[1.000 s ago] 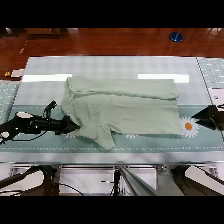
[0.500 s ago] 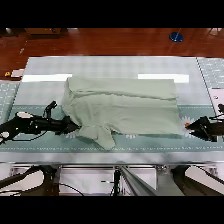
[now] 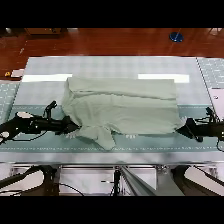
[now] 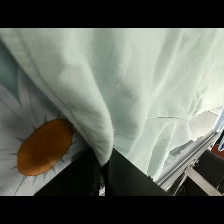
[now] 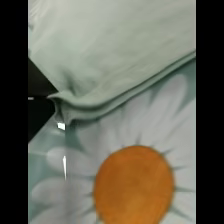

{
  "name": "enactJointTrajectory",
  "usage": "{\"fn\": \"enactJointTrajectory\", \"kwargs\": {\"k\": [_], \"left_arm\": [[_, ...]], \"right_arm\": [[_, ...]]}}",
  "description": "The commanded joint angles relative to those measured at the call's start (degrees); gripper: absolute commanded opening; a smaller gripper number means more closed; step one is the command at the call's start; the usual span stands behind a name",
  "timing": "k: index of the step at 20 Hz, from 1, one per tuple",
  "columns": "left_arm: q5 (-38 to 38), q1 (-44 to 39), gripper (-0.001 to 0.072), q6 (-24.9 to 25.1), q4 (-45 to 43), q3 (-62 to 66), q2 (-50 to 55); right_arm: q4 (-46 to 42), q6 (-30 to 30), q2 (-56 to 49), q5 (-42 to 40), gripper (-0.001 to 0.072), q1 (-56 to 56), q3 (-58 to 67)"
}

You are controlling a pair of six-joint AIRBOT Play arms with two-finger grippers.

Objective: Fold the shirts.

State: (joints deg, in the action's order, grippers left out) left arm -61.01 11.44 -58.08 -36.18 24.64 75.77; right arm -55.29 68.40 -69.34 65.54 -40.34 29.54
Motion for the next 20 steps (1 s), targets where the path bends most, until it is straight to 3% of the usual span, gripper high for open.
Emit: {"fn": "enactJointTrajectory", "kwargs": {"k": [1, 5, 10, 15, 20], "left_arm": [[2.0, 0.8, 0.0036, 0.0, -5.4, 0.1, -0.1], [-6.3, 4.9, 0.0035, 0.6, -5.3, 2.1, -3.6], [-14.4, 5.8, 0.0035, -1.3, -1.1, 8.9, -13.9], [-14.0, 5.6, 0.0035, -1.8, 6.3, 17.4, -16.6], [-6.7, 5.3, 0.0035, -2.2, 6.3, 21.5, -13.8]], "right_arm": [[7.5, -1.2, 0.0, -4.3, 0.0024, 2.6, 0.7], [7.0, -2.5, 3.1, 5.3, 0.0024, 2.6, 8.1], [7.0, -1.8, 13.7, 7.4, 0.0023, 2.6, 11.9], [11.6, -0.7, 17.5, 7.1, 0.0023, 2.8, 11.9], [16.7, -0.8, 16.7, -1.0, 0.0023, 2.9, 11.9]]}}
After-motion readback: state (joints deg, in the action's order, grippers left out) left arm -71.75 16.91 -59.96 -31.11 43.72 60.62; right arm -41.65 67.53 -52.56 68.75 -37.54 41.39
